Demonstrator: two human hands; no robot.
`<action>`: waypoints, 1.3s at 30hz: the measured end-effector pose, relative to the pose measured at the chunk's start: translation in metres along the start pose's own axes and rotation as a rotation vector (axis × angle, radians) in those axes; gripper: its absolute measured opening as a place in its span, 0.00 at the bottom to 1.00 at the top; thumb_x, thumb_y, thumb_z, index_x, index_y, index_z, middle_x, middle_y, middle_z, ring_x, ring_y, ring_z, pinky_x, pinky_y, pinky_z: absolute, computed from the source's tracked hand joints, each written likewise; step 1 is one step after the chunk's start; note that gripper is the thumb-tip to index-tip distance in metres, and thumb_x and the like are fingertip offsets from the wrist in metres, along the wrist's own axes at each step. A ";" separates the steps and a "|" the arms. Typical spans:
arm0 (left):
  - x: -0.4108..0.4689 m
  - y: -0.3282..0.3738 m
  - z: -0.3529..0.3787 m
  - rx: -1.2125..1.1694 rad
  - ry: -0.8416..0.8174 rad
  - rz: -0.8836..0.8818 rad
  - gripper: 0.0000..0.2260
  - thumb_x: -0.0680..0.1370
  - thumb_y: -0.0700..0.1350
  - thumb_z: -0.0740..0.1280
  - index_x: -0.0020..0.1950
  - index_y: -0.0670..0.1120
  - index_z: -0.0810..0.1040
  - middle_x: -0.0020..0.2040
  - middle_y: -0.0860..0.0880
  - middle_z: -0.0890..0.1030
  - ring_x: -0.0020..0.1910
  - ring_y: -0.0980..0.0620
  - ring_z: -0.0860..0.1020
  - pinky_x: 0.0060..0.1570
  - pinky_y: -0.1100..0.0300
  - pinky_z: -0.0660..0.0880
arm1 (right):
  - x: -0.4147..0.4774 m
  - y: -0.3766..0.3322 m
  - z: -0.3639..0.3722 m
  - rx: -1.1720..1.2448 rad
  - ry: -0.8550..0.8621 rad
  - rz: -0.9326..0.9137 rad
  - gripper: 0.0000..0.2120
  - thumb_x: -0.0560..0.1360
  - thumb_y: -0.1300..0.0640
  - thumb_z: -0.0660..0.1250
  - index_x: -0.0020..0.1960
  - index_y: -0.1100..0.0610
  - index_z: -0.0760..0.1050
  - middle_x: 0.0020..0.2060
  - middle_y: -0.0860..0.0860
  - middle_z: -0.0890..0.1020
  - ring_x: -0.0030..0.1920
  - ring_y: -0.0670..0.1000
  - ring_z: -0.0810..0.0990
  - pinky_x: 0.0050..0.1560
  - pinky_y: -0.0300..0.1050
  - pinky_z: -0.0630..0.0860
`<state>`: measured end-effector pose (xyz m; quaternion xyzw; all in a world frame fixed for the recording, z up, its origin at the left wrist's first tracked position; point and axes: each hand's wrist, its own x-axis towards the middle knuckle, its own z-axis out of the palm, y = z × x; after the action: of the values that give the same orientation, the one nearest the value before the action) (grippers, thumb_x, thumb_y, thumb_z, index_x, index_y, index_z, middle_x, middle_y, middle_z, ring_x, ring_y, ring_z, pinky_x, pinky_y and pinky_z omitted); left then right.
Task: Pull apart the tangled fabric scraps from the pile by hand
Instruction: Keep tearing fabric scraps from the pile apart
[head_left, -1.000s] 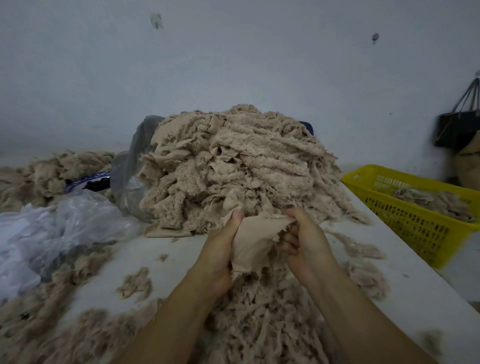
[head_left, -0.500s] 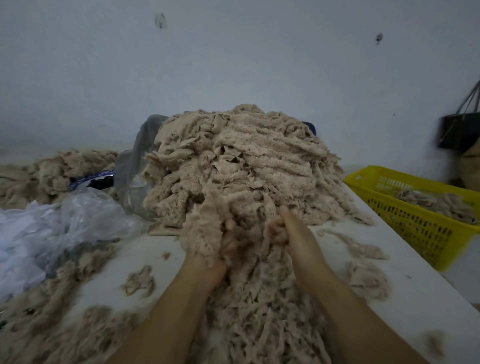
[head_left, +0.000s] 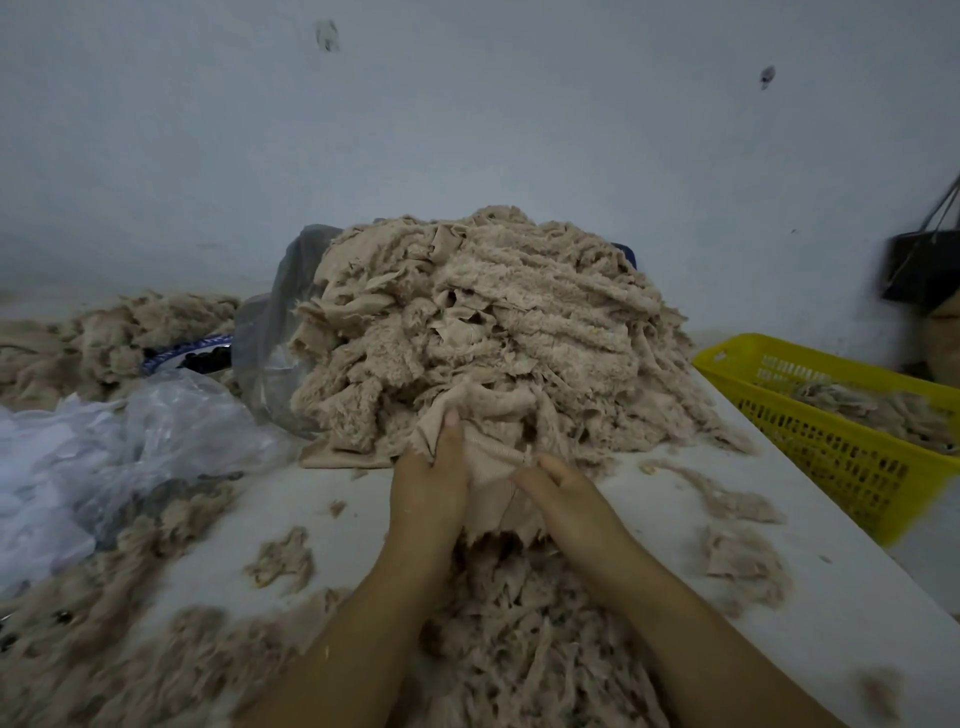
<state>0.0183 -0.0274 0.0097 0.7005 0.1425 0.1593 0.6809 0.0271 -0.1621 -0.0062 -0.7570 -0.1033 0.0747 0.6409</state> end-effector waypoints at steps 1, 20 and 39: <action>-0.001 0.003 0.000 -0.037 0.015 -0.009 0.20 0.78 0.65 0.62 0.39 0.50 0.76 0.30 0.54 0.80 0.31 0.54 0.79 0.27 0.66 0.72 | 0.001 0.001 -0.001 0.016 0.019 -0.013 0.18 0.80 0.47 0.62 0.61 0.60 0.75 0.57 0.59 0.78 0.58 0.58 0.77 0.63 0.60 0.73; -0.013 0.024 -0.009 -0.528 -0.405 -0.001 0.17 0.70 0.54 0.70 0.48 0.41 0.83 0.32 0.46 0.83 0.28 0.53 0.82 0.28 0.65 0.76 | 0.011 0.005 -0.042 -0.308 0.487 0.003 0.17 0.85 0.49 0.52 0.52 0.55 0.76 0.45 0.57 0.79 0.44 0.50 0.78 0.39 0.40 0.65; -0.019 -0.005 0.008 0.388 -0.455 0.191 0.15 0.81 0.42 0.60 0.36 0.53 0.75 0.26 0.59 0.77 0.25 0.63 0.73 0.26 0.72 0.68 | 0.007 -0.001 -0.015 0.168 0.188 -0.096 0.14 0.80 0.44 0.63 0.50 0.52 0.81 0.43 0.52 0.85 0.44 0.49 0.84 0.47 0.50 0.81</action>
<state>0.0044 -0.0426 0.0035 0.8452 -0.0523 0.0313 0.5310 0.0371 -0.1742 -0.0022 -0.6986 -0.0724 -0.0191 0.7116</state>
